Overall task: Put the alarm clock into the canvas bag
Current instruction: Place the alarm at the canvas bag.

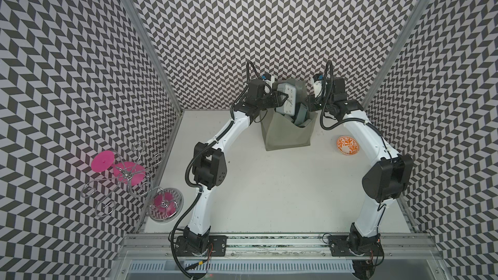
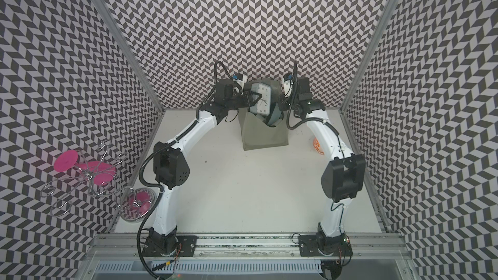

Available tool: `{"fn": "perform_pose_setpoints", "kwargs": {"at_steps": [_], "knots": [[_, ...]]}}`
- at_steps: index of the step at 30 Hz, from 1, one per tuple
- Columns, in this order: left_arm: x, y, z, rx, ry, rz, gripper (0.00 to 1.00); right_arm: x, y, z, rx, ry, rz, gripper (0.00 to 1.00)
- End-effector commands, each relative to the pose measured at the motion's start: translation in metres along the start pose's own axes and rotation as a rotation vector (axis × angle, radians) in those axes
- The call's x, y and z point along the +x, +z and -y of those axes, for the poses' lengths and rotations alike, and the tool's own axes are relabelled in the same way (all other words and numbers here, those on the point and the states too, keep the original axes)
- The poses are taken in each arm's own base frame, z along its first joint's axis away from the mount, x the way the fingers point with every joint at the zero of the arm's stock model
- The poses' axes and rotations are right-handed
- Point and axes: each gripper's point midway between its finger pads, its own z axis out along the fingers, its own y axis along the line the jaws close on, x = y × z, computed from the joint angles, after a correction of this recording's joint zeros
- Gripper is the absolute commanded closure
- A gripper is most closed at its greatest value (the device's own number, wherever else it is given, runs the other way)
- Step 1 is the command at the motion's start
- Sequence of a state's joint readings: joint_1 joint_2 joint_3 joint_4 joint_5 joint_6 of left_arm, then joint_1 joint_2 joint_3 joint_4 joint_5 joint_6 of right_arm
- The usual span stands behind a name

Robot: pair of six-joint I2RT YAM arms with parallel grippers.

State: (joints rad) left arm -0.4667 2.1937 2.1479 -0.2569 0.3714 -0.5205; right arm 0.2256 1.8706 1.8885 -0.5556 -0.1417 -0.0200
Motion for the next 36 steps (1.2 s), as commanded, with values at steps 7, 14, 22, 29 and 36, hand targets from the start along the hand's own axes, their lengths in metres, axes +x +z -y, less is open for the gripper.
{"fn": "perform_pose_setpoints", "kwargs": {"at_steps": [7, 14, 22, 29, 36], "knots": [[-0.008, -0.013, -0.022, -0.151, 0.047, 0.003, 0.76, -0.014, -0.007, 0.021, 0.050, 0.021, 0.044, 1.00], [-0.009, -0.016, -0.033, -0.197, 0.054, -0.026, 0.33, -0.021, -0.012, 0.018, 0.025, 0.031, 0.074, 1.00], [-0.050, -0.059, -0.024, -0.284, 0.177, 0.101, 0.16, -0.016, -0.013, 0.019, 0.015, 0.029, 0.075, 1.00], [-0.064, -0.116, -0.017, -0.361, 0.236, 0.188, 0.15, -0.019, -0.019, 0.022, 0.005, 0.039, 0.099, 1.00], [-0.056, -0.101, -0.040, -0.377, 0.203, 0.108, 0.09, -0.024, -0.021, 0.015, -0.029, 0.050, 0.116, 1.00]]}}
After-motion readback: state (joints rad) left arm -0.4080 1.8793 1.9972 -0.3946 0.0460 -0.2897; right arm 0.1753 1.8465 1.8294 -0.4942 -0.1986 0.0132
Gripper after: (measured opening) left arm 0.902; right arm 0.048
